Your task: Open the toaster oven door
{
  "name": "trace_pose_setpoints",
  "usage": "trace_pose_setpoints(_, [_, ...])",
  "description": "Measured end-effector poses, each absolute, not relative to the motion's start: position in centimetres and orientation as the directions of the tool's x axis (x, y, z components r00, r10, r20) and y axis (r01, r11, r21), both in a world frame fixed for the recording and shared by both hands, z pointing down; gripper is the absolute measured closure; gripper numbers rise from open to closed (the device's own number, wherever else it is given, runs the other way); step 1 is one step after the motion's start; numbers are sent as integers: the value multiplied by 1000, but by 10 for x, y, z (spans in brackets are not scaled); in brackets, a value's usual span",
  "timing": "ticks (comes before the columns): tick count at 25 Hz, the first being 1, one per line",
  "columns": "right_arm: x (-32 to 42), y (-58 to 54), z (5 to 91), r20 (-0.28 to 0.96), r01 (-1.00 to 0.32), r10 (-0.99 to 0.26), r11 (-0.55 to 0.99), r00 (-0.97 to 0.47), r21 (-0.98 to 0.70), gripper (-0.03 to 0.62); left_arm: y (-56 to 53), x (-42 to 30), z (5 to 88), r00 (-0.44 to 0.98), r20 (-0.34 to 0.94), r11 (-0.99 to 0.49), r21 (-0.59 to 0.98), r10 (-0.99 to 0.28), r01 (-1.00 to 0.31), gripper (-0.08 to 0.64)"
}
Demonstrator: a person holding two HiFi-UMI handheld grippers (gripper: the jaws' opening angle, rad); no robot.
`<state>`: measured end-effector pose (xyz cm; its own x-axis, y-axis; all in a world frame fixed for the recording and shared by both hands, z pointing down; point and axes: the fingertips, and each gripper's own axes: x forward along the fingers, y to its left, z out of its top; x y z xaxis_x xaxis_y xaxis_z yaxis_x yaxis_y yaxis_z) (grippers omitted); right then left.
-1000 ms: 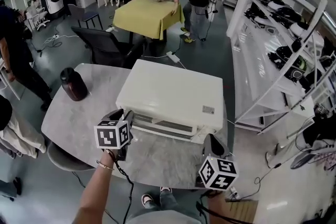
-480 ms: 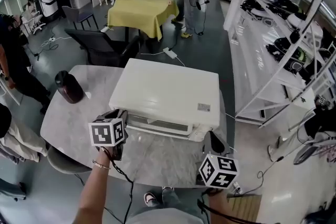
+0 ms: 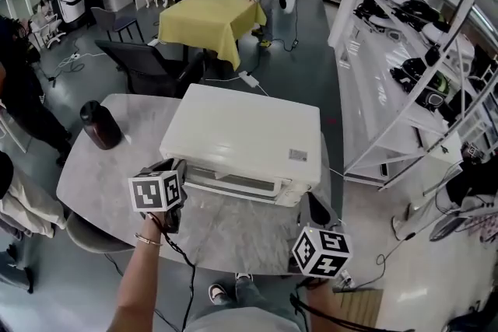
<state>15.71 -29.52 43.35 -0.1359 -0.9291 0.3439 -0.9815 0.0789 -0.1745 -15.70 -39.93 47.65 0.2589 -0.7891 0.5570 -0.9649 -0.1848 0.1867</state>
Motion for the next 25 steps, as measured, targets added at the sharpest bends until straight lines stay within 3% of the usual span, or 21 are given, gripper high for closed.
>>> trace_pose_setpoints(25, [155, -254, 426, 346, -986, -929, 89, -134, -143, 588, -339, -168, 496, 255, 572, -202, 156, -780, -967, 476])
